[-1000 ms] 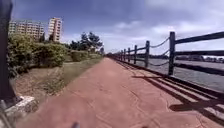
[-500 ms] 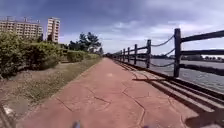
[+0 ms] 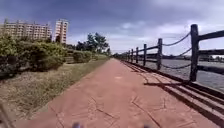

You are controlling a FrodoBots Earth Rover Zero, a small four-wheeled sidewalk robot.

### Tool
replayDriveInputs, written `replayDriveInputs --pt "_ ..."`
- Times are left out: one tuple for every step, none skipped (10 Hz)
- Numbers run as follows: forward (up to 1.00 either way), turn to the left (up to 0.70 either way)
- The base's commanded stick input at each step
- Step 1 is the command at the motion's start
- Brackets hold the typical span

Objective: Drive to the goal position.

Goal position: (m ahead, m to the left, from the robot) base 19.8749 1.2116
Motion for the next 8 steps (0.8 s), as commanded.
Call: replayDriveInputs --pt "0.7 0.0" --pt "0.7 0.0" --pt "0.7 0.0" --pt "0.7 0.0" --pt "0.7 0.0" --pt "0.7 0.0" --pt "0.7 0.0" --pt "0.7 0.0"
